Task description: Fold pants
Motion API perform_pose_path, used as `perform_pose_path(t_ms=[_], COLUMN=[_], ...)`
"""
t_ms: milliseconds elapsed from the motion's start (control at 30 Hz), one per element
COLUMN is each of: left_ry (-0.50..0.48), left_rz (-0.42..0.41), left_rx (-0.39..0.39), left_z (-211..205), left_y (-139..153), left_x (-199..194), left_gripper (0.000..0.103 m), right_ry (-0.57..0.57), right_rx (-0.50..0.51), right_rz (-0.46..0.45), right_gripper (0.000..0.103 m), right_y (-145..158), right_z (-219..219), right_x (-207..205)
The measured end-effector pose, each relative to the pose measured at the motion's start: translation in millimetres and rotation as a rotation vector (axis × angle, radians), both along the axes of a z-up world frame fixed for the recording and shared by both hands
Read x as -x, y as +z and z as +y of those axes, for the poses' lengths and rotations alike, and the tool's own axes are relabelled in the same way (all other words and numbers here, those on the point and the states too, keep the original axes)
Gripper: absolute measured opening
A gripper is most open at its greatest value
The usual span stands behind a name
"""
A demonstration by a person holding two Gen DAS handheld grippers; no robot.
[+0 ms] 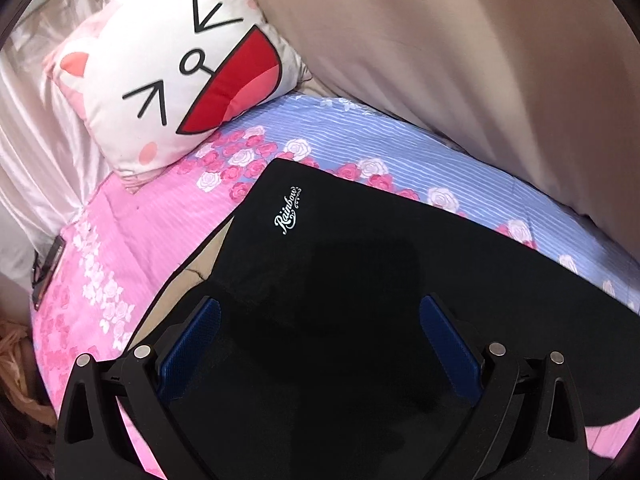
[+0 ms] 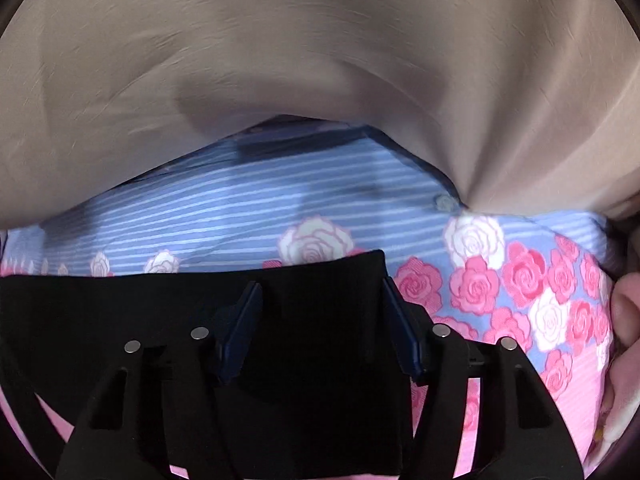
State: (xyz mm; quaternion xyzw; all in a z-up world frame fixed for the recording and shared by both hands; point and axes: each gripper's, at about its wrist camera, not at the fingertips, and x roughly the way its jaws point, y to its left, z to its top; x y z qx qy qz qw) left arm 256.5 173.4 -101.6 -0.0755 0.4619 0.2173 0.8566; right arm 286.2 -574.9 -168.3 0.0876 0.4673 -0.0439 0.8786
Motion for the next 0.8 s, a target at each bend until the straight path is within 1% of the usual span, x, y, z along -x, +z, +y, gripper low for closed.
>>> perform_pose_path(t_ms=[67, 133, 167, 200, 233, 267, 300, 400, 433, 467, 500, 533, 567, 600, 633, 667, 700, 733, 767, 800], left_ry=[0.018, 0.028, 0.027, 0.03, 0.033, 0.033, 0.035, 0.032, 0.026, 0.014, -0.002, -0.017, -0.031, -0.036, -0.065, -0.086, -0.104, -0.133, -0.162, -0.185], left_rz=[-0.003, -0.016, -0.02, -0.018, -0.012, -0.004, 0.013, 0.044, 0.067, 0.081, 0.102, 0.148, 0.182, 0.187, 0.177, 0.173, 0.149, 0.097, 0.031, -0.03], left_rx=[0.0, -0.022, -0.034, -0.05, -0.056, -0.046, -0.02, 0.042, 0.052, 0.063, 0.087, 0.142, 0.191, 0.194, 0.205, 0.229, 0.241, 0.244, 0.265, 0.294], left_z=[15.2, 34.1, 42.8, 51.8, 64.2, 73.8, 87.4, 109.5, 115.1, 118.5, 121.0, 124.8, 126.8, 127.8, 126.8, 125.9, 124.3, 122.0, 121.3, 121.9], left_y=[-2.3, -3.1, -3.8, -4.4, -6.3, -8.3, -13.5, -28.0, -34.9, -40.6, -46.9, -57.8, -65.6, -67.4, -64.4, -61.4, -54.5, -39.8, -23.8, -10.5], left_x=[-8.7, -20.7, -27.2, -35.0, -46.2, -54.7, -67.7, -93.7, -104.7, -112.5, -119.8, -128.6, -132.4, -133.6, -133.0, -131.1, -126.5, -116.7, -105.0, -93.4], left_gripper=[0.098, 0.098, 0.098, 0.098, 0.098, 0.098, 0.098, 0.097, 0.096, 0.086, 0.067, 0.052, 0.031, 0.027, 0.02, 0.017, 0.01, 0.007, 0.004, 0.004], right_ry=[-0.017, -0.054, -0.065, -0.066, -0.063, -0.058, -0.055, -0.062, -0.073, -0.085, -0.098, -0.105, -0.11, -0.112, -0.115, -0.115, -0.115, -0.115, -0.109, -0.096], right_rx=[0.008, -0.014, -0.053, -0.052, -0.038, -0.021, -0.011, 0.015, 0.011, 0.008, 0.005, 0.012, 0.017, 0.019, 0.023, 0.016, 0.009, -0.003, -0.017, -0.025], right_rz=[-0.007, -0.016, -0.022, -0.023, -0.02, -0.02, -0.024, -0.024, -0.024, -0.026, -0.027, -0.024, -0.021, -0.019, -0.027, -0.041, -0.057, -0.08, -0.106, -0.139], right_gripper=[0.047, 0.018, 0.017, 0.013, 0.012, 0.011, 0.008, 0.008, 0.008, 0.008, 0.008, 0.008, 0.008, 0.008, 0.008, 0.008, 0.008, 0.008, 0.008, 0.008], right_y=[-0.4, 0.6, 0.5, 0.9, 1.4, 3.0, 3.9, 7.8, 9.4, 10.5, 11.2, 12.4, 14.7, 19.7, 24.6, 29.9, 36.6, 46.0, 56.4, 70.6], right_z=[2.0, -5.5, -9.2, -8.5, -4.9, 0.1, 2.2, 12.2, 15.5, 17.1, 18.4, 19.4, 20.2, 19.3, 22.0, 17.4, 18.9, 20.4, 22.3, 26.1], right_x=[3.0, 7.9, 10.6, 12.0, 12.7, 13.8, 13.2, 12.6, 14.0, 15.1, 16.2, 16.2, 15.9, 15.9, 19.2, 20.9, 26.0, 33.1, 40.9, 52.5])
